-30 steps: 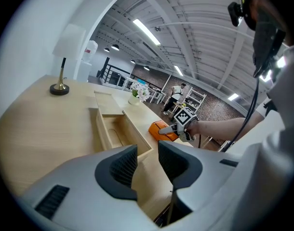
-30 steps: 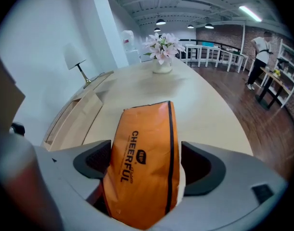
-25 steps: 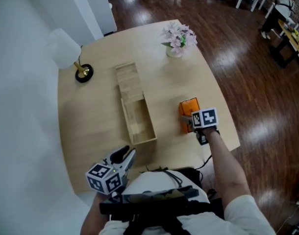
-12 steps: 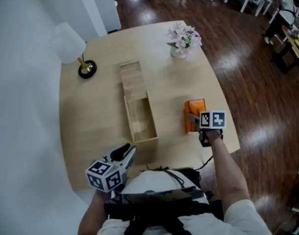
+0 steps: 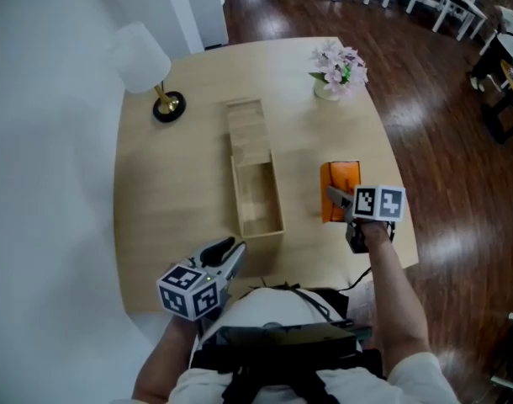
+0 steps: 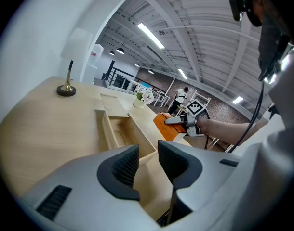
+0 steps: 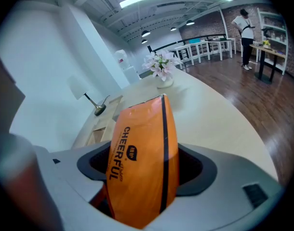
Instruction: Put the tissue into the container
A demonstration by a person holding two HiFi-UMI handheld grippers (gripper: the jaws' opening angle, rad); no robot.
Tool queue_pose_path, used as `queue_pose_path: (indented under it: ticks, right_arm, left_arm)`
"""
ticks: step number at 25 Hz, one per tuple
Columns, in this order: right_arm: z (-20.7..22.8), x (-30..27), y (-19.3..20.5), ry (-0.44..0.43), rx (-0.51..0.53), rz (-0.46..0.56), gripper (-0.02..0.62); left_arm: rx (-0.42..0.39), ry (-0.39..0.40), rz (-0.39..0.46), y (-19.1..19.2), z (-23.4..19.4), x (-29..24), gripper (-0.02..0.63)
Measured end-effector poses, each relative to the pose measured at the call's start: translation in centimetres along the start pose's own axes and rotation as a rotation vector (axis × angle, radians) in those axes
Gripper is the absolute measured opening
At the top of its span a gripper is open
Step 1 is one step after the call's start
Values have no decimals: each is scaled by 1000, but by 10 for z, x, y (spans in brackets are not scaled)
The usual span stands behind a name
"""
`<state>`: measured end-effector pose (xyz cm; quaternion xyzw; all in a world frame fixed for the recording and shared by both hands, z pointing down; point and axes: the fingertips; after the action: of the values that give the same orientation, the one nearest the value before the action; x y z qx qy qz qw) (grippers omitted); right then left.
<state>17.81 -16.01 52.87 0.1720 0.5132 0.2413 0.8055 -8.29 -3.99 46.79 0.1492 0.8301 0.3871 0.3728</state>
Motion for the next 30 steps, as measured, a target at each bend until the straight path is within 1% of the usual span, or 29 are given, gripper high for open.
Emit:
queue_pose_path:
  ticks: [5, 8, 15, 22, 27, 30]
  right_arm:
    - [-37, 1, -6, -22, 92, -6, 379]
    - [-51, -2, -6, -26, 124, -16, 379]
    - [-68, -5, -5, -25, 161, -29, 379]
    - [-79, -4, -4, -27, 172, -36, 379]
    - [-92, -6, -6, -39, 181, -36, 379]
    - [-106, -10, -7, -62, 177, -32, 379]
  left_arm:
    - [4, -4, 8, 0, -1, 2, 127]
    - [5, -7, 12, -1, -3, 3, 127]
    - [15, -22, 22, -4, -9, 6, 127]
    - [24, -28, 21, -5, -10, 6, 127]
    - [31, -38, 21, -5, -13, 7, 127]
    - [36, -42, 22, -3, -15, 8, 127]
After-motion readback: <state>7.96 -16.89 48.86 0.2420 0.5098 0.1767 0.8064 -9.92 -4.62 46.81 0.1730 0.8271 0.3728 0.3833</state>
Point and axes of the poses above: the fingertips, and each gripper's own axes: x backward along the fingers, z to its right, y out of its underside, and after that the axes turned 1 degree about -x, right-handed
